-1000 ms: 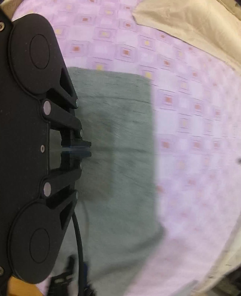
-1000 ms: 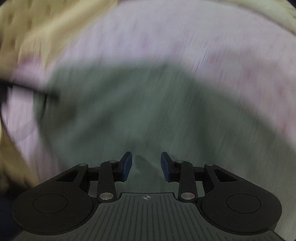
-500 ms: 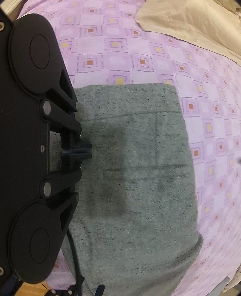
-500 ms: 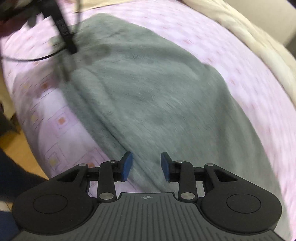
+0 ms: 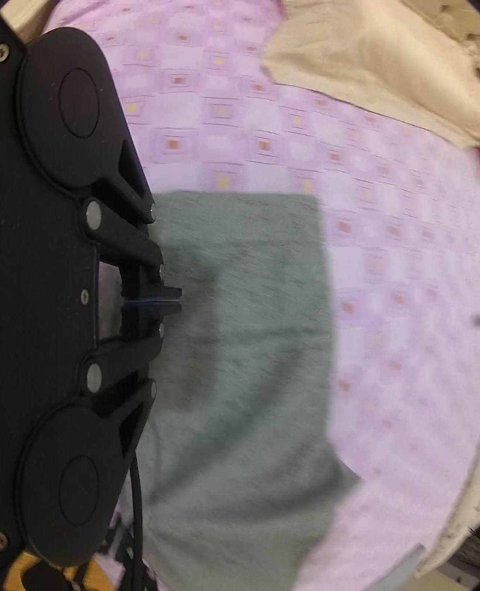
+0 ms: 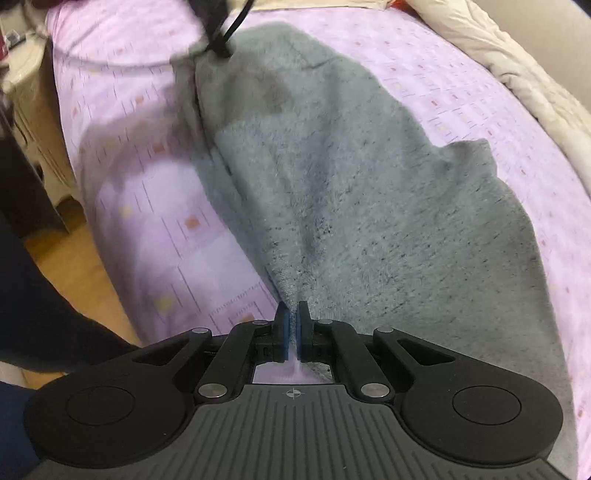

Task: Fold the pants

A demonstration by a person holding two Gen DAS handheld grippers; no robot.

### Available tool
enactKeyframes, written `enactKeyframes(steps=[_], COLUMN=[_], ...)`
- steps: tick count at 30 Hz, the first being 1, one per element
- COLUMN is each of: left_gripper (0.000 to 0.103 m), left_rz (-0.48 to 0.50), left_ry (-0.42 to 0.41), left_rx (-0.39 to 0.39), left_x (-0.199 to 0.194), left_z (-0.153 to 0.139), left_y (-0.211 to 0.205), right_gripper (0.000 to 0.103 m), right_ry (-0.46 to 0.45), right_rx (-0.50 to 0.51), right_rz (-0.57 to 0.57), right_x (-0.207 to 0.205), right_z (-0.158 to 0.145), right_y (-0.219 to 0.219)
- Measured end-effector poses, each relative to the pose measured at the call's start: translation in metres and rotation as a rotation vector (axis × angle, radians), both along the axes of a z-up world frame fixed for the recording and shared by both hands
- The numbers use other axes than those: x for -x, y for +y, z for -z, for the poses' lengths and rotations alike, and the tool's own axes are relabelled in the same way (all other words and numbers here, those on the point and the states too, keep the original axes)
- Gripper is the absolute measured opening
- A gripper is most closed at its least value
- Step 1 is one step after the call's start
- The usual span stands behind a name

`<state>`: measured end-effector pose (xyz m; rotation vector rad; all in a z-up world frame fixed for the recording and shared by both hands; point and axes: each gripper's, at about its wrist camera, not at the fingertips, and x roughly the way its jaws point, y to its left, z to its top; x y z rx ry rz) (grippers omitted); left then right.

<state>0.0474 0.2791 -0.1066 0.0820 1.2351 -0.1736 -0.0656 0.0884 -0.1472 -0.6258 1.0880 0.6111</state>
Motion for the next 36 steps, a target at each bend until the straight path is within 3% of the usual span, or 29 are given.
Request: enactKeyframes(steps=[2, 5, 9, 11, 14, 19, 21, 23, 30, 36], left_gripper=[0.008, 0.009, 0.008, 0.009, 0.008, 0.008, 0.008, 0.008, 0.008, 0.009], left_rz=[0.012, 0.006, -0.063, -0.053, -0.046, -0.135, -0.15, -0.15, -0.107, 0.013], left_ry=[-0.038, -0.021, 0.103, 0.072, 0.088, 0.008, -0.037, -0.069, -0.056, -0.05], left_rx=[0.028, 0.035, -0.089, -0.086, -0.119, -0.113, -0.109, -0.105, -0.076, -0.055], left_x=[-0.005, -0.015, -0.013, -0.003, 0.005, 0.008, 0.009, 0.011, 0.014, 0.031], left_z=[-0.004, 0.008, 0.049, 0.052, 0.047, 0.017, 0.003, -0.008, -0.012, -0.004], left_y=[-0.01, -0.024, -0.016, -0.01, -0.009, -0.026, -0.043, -0.07, -0.174, -0.258], right_gripper=[0.013, 0.022, 0.025, 0.025, 0.025, 0.028, 0.032, 0.042, 0.043, 0.056], right_ry=[-0.042, -0.046, -0.046, -0.049, -0.063, -0.122, -0.153, -0.175, -0.211, -0.108], right_rx=[0.004, -0.054, -0.142, -0.168, -0.191, -0.204, -0.206, -0.211, -0.201, -0.304], right_rz=[0.033, 0.112, 0.277, 0.389, 0.6, 0.981, 1.108, 1.202, 1.362, 1.353], right_x=[-0.003, -0.007, -0.007, -0.007, -0.004, 0.0, 0.006, 0.011, 0.024, 0.02], right_z=[-0.004, -0.02, -0.042, -0.051, -0.061, -0.065, -0.066, -0.066, -0.053, -0.026], right_y=[0.002, -0.005, -0.036, -0.063, -0.119, -0.235, -0.289, -0.336, -0.479, -0.556])
